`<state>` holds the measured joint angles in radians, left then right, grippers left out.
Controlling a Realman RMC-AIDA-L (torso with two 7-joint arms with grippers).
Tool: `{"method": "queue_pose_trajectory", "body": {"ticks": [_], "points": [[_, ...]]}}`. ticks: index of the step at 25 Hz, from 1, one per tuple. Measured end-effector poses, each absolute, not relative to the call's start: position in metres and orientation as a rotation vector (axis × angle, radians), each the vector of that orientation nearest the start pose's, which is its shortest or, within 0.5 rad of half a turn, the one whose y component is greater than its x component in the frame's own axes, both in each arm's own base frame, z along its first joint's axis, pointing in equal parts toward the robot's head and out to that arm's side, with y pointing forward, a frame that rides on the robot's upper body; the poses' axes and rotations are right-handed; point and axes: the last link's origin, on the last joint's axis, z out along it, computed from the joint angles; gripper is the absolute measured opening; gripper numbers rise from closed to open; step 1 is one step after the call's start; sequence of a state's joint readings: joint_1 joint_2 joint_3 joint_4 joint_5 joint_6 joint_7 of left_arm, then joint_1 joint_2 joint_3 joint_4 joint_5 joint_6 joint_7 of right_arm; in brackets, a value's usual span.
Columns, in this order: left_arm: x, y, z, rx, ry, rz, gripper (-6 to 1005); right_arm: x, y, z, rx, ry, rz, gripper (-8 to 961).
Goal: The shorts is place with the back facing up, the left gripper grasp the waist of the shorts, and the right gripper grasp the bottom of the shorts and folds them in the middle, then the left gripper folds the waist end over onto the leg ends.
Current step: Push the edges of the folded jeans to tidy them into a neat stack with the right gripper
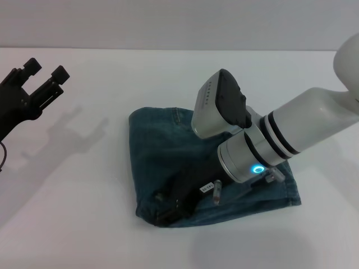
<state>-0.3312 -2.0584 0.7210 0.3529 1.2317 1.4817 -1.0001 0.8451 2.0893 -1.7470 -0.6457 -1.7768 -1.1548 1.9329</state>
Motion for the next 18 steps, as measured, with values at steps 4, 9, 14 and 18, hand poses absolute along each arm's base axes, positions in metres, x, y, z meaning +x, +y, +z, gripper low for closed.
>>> {"method": "queue_pose_trajectory", "body": {"ticks": [4,9,14,18], "points": [[-0.317,0.3,0.032,-1.953,-0.664,-1.145,827,0.145,0.34,-0.132,-3.154,0.562,-0.002,593],[-0.318,0.3,0.033,-1.952,-0.664,-1.145,827,0.145,0.343,-0.132,-3.125,0.573,0.025,593],[-0.318,0.299,0.033,-1.952,-0.664,-1.144,827,0.145,0.339,-0.13,-3.144,0.552,0.037,592],[-0.318,0.3,0.033,-1.952,-0.663,-1.142,827,0.145,0.329,-0.127,-3.202,0.491,0.062,592]]}}
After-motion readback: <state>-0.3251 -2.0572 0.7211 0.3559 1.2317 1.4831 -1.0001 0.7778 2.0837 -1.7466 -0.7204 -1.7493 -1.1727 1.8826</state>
